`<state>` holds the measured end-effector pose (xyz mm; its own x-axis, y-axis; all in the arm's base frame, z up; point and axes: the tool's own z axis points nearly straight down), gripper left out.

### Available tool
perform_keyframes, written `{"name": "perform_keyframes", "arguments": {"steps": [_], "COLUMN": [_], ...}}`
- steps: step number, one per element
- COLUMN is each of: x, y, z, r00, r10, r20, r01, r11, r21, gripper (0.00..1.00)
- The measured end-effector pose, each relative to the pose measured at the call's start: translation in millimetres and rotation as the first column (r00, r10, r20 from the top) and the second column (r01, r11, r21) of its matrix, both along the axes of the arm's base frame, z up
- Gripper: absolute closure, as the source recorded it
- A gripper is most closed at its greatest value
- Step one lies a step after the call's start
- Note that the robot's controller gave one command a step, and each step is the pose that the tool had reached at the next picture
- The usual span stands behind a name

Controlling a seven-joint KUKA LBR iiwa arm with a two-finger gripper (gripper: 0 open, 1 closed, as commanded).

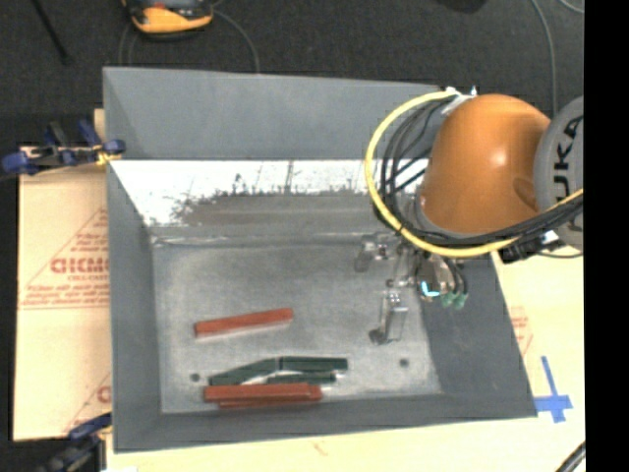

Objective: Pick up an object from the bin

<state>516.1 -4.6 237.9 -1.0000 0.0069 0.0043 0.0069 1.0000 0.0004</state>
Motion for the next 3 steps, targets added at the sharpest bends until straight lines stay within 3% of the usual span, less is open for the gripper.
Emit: {"name": "perform_keyframes", "arguments": {"steps": [1,2,3], "x": [1.5,-1.4,8.0], "y": [-0.1,23.9,28.0], "z": [4.1,-27.9,-150.5], "r00": [1.0,0.998,0.994], "r10": [0.0,0.061,0.113], "r20": [0.008,0.014,0.006], "r01": [0.0,-0.061,-0.113], "r11": [1.0,0.998,0.994], "r21": [0.0,-0.002,0.0], "gripper": [0.0,0.0,1.0]}}
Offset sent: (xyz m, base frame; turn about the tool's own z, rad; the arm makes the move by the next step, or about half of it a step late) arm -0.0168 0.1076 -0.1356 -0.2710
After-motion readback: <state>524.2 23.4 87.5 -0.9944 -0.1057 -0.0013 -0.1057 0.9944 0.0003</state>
